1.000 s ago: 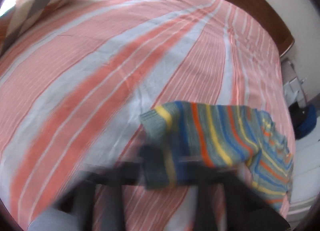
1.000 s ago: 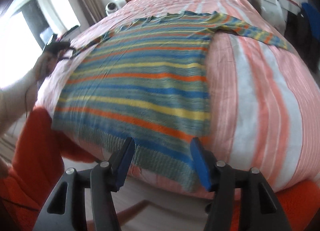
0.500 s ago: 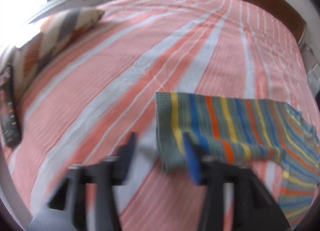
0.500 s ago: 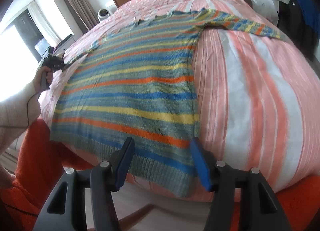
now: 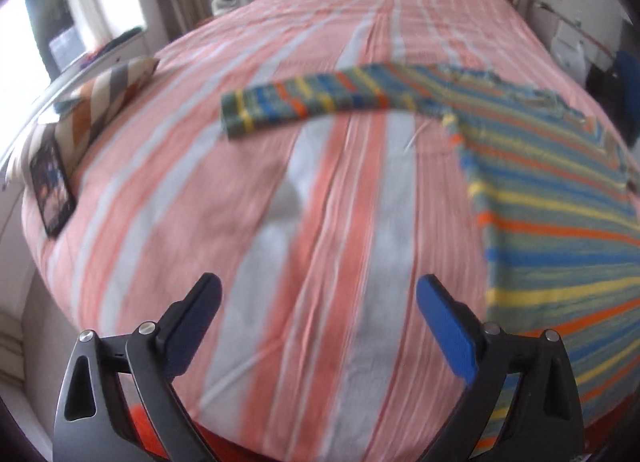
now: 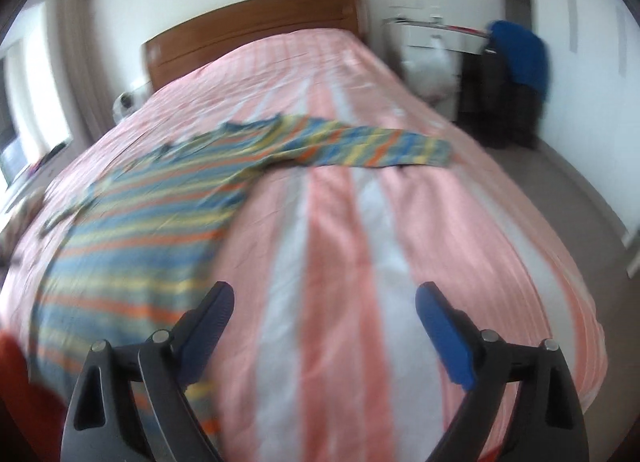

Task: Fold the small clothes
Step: 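Open both tools and lay the folded sleeve flat across the sweater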

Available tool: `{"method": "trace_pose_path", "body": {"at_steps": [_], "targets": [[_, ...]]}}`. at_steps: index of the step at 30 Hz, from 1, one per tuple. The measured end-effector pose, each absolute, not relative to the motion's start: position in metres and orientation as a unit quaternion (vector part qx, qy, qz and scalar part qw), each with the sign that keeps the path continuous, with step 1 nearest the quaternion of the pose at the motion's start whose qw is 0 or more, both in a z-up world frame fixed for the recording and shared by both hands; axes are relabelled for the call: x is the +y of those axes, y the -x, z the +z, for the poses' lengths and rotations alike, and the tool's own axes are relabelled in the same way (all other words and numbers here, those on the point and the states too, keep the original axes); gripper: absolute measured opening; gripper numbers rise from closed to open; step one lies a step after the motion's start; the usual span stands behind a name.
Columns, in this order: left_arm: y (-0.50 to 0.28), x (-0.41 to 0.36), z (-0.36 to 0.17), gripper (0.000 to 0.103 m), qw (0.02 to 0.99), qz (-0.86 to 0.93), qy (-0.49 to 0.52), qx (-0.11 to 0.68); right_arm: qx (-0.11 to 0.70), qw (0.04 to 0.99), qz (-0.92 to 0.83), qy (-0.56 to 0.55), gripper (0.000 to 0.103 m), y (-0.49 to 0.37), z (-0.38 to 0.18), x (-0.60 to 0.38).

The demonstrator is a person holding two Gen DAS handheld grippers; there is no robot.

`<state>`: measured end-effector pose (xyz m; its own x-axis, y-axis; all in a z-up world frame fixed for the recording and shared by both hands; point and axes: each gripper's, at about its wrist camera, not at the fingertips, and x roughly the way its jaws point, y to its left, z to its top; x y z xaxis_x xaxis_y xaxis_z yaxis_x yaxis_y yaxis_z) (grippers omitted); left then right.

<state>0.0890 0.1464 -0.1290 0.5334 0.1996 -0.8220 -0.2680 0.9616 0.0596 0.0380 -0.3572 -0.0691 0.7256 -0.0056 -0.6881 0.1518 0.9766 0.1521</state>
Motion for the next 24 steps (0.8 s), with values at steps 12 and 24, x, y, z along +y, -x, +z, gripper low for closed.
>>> {"method": "trace_pose_path", "body": {"at_steps": [12,24], "targets": [[-0.089,0.158,-0.163,0.103,0.877,0.137,0.094,0.451,0.400,0.912,-0.064,-0.069,0.103,-0.041,-0.109,-0.353],[-0.088,0.157,-0.165,0.103,0.881,0.134,0.085,0.446,0.398,0.913,-0.077,-0.045,0.103,-0.037,-0.118,-0.343]]}}
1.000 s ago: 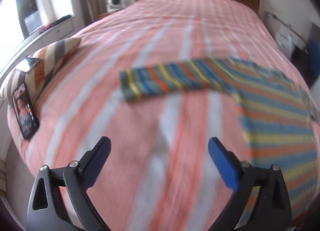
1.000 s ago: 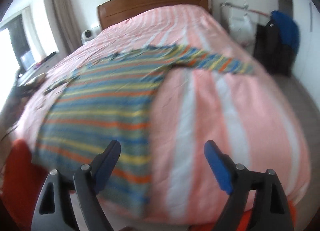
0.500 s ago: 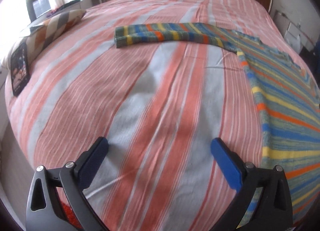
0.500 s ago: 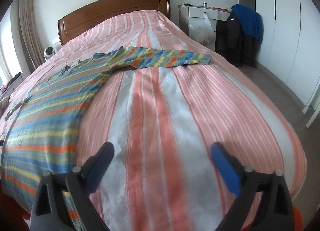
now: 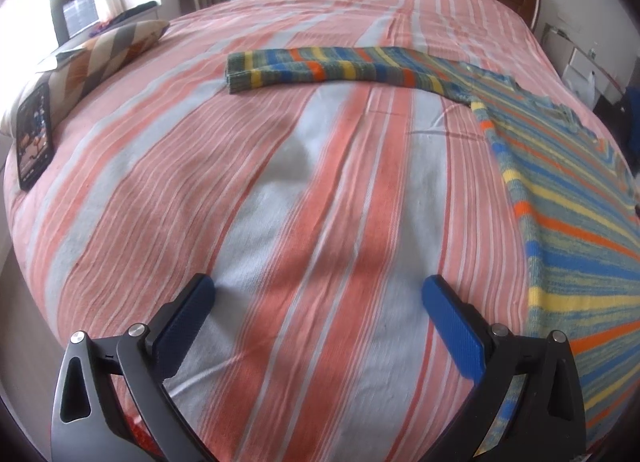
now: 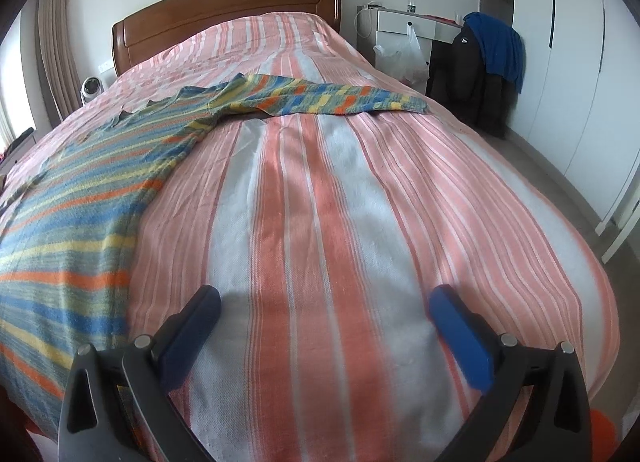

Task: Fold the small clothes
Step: 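Open both tools and lay the folded sleeve flat across the sweater, then grasp the other sweater sleeve with the right tool and fold it across the body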

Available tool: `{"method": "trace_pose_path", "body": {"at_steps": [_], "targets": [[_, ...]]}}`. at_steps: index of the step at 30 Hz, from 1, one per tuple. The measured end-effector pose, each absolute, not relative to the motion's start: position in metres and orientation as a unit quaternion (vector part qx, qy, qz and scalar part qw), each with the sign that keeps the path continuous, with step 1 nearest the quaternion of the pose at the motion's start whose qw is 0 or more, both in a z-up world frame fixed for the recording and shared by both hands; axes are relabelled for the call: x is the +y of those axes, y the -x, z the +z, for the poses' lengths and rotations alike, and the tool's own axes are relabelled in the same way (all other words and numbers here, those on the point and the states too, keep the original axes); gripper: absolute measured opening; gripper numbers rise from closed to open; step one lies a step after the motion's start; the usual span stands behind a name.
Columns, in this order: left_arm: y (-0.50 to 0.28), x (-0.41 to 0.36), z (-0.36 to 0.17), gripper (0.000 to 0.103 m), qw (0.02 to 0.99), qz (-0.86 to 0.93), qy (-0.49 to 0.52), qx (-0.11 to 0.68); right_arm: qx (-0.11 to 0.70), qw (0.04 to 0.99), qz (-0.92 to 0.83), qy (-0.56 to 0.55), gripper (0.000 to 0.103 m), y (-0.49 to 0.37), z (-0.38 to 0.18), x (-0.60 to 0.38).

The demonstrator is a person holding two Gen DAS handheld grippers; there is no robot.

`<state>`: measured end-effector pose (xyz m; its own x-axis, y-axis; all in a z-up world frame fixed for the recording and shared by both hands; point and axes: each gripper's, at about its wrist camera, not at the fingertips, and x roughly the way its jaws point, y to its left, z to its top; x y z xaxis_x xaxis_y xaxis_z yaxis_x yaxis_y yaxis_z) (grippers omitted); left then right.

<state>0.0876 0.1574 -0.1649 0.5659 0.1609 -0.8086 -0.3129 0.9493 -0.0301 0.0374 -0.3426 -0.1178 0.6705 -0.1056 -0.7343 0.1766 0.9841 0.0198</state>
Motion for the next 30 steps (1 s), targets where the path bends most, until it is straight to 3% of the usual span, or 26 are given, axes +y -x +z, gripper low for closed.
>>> {"method": "trace_pose_path", "body": {"at_steps": [30], "targets": [[-0.0851,0.1543,-0.1667,0.103,0.885,0.135,0.068,0.441,0.396,0.913,-0.091,-0.025,0.103,-0.0373,-0.1192,-0.3343]]}}
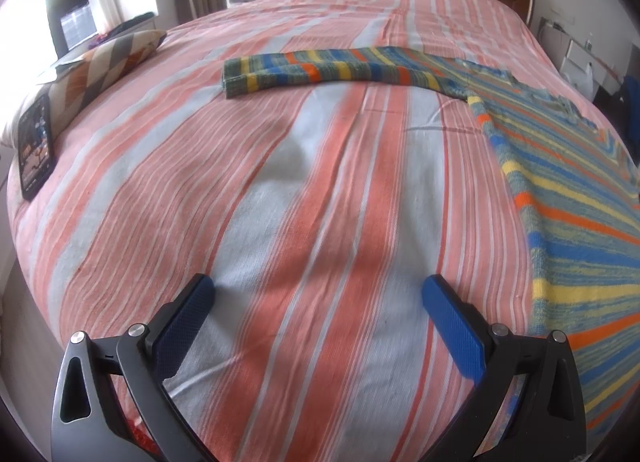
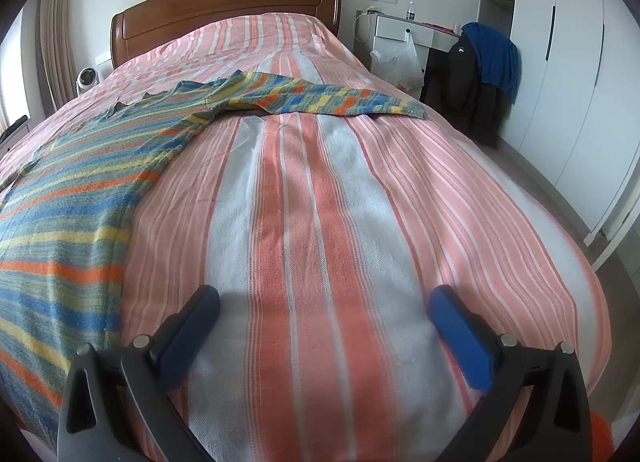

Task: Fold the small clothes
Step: 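Grasp the other sweater sleeve with the right tool and fold it across the body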

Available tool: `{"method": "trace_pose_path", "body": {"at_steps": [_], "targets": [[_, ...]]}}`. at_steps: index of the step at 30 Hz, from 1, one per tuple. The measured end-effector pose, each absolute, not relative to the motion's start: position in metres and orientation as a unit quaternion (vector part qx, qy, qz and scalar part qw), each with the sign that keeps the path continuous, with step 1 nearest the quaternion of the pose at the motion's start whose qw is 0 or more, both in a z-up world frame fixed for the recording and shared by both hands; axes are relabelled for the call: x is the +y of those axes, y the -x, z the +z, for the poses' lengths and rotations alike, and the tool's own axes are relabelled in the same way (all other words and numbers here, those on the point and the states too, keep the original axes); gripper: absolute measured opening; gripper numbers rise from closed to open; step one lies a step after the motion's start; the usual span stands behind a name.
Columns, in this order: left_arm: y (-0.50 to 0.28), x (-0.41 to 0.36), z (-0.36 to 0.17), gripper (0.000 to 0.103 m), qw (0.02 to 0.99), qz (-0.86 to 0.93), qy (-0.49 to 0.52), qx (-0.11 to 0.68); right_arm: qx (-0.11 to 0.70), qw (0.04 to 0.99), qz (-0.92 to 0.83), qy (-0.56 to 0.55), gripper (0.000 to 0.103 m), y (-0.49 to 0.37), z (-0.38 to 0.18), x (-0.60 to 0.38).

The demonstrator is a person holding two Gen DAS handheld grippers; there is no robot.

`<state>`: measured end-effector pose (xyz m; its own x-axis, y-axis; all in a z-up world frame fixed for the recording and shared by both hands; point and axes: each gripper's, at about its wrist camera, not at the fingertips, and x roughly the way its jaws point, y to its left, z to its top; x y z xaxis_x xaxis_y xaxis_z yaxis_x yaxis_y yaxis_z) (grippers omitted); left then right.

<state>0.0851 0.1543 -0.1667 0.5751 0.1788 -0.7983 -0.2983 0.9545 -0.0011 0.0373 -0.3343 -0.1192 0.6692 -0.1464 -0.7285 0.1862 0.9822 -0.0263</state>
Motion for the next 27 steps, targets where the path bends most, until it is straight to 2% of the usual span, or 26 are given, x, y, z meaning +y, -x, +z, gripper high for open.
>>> {"method": "trace_pose_path", "body": {"at_steps": [12,17,21,24,25,27], "targets": [[-0.085,0.154,-0.167,0.103,0.885,0.134,0.067,0.441,0.397,0.913,-0.094,-0.021,0.103,-0.038,-0.119,-0.334],[-0.087,0.154,-0.167,0.103,0.886,0.134,0.066,0.440,0.423,0.902,-0.076,-0.039,0.103,-0.042,-0.104,-0.340],[-0.087,0.155,-0.166,0.103,0.886,0.135,0.066,0.439,0.398,0.898,0.012,-0.186,0.102,-0.055,-0.071,-0.390],[-0.088,0.155,-0.166,0.103,0.886,0.137,0.066,0.437,0.371,0.874,0.037,-0.310,0.102,-0.097,-0.052,-0.458],[-0.088,0.155,-0.166,0.103,0.886,0.138,0.066,0.437,0.370,0.864,0.037,-0.339,0.100,-0.112,-0.053,-0.476],[-0.087,0.155,-0.166,0.103,0.887,0.138,0.066,0.436,0.373,0.840,0.018,-0.394,0.086,-0.145,-0.064,-0.518]]}}
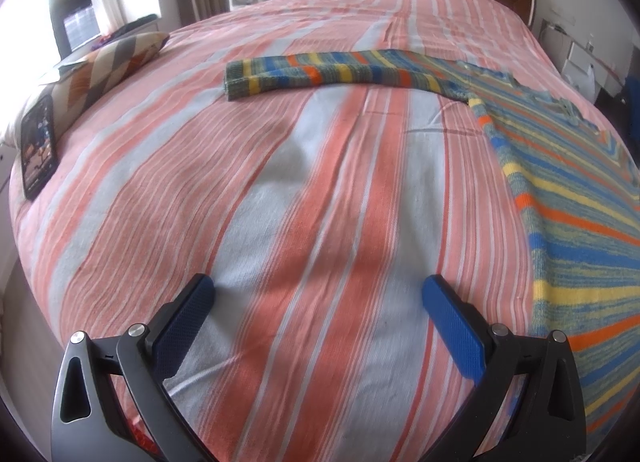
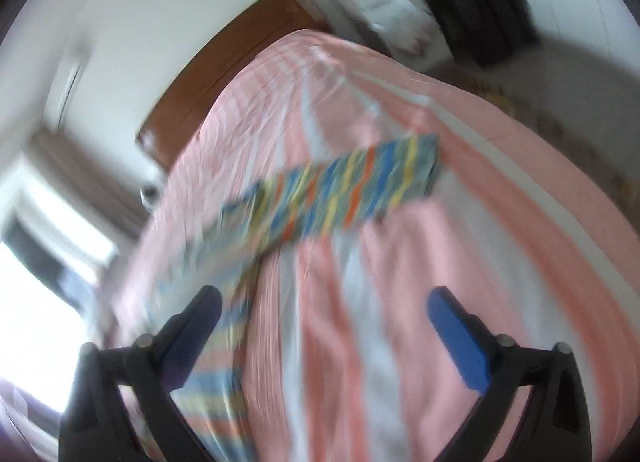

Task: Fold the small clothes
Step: 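Grasp the other sweater sleeve with the right tool and fold it across the body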

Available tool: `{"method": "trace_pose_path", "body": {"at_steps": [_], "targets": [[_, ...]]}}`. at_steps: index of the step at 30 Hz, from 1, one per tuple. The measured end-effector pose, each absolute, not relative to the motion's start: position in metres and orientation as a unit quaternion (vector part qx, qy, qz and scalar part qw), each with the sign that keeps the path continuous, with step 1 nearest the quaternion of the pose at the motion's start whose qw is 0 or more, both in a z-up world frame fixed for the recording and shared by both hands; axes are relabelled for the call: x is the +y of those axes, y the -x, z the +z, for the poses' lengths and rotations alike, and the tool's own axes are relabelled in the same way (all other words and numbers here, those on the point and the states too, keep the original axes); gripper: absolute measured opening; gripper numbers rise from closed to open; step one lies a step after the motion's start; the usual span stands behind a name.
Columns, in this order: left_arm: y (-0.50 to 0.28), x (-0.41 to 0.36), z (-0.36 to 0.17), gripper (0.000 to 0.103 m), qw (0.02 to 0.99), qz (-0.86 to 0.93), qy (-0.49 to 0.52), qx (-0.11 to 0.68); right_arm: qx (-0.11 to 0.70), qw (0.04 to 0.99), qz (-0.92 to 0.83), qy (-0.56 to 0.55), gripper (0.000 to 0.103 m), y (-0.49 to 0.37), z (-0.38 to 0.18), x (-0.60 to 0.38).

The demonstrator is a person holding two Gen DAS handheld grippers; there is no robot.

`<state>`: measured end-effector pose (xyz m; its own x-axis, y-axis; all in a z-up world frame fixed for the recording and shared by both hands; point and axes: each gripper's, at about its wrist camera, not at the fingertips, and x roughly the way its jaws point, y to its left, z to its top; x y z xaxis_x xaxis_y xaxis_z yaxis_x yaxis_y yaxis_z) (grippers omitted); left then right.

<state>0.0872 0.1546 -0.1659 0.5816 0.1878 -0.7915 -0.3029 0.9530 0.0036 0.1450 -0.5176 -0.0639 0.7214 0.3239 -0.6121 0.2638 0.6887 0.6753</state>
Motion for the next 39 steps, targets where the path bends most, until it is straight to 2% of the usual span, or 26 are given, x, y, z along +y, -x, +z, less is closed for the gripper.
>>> {"method": "trace_pose_path", "body": {"at_steps": [1,7,12,14,16,18,19,20,25,31,37,38,39], "targets": [[-0.087,0.155,-0.166,0.103,0.887,0.139,0.066,0.435,0.375,0.830,0.012,-0.413,0.079,-0.157,-0.070,-0.531],[-0.087,0.155,-0.166,0.103,0.888,0.142,0.065,0.433,0.389,0.752,-0.017,-0.532,0.068,-0.217,-0.121,-0.584],[-0.087,0.155,-0.167,0.103,0.888,0.143,0.065,0.432,0.396,0.739,-0.012,-0.546,0.059,-0.247,-0.139,-0.597],[-0.087,0.155,-0.167,0.103,0.888,0.144,0.065,0.431,0.397,0.736,-0.014,-0.548,0.044,-0.253,-0.146,-0.598],[-0.088,0.154,-0.167,0.103,0.888,0.147,0.064,0.430,0.403,0.731,-0.017,-0.550,0.036,-0.256,-0.154,-0.594],[-0.088,0.154,-0.168,0.103,0.888,0.149,0.063,0.430,0.402,0.732,-0.013,-0.550,0.036,-0.250,-0.153,-0.588],[-0.088,0.154,-0.168,0.103,0.889,0.149,0.063,0.429,0.410,0.736,-0.011,-0.538,0.022,-0.253,-0.149,-0.587],[-0.088,0.154,-0.168,0.103,0.889,0.148,0.064,0.429,0.419,0.750,-0.020,-0.512,0.003,-0.254,-0.139,-0.585],[-0.088,0.153,-0.168,0.103,0.889,0.147,0.063,0.429,0.402,0.858,-0.040,-0.316,0.003,-0.279,-0.041,-0.535],[-0.089,0.154,-0.168,0.103,0.889,0.139,0.063,0.431,0.376,0.878,0.114,-0.275,0.003,-0.319,0.041,-0.406],[-0.089,0.153,-0.167,0.103,0.890,0.137,0.063,0.431,0.415,0.845,0.237,-0.241,0.004,-0.349,0.028,-0.247],[-0.089,0.153,-0.167,0.103,0.890,0.137,0.063,0.431,0.423,0.834,0.256,-0.245,0.010,-0.354,0.017,-0.223],[-0.089,0.153,-0.167,0.103,0.890,0.137,0.063,0.431,0.437,0.818,0.273,-0.257,0.020,-0.359,0.006,-0.209]]}}
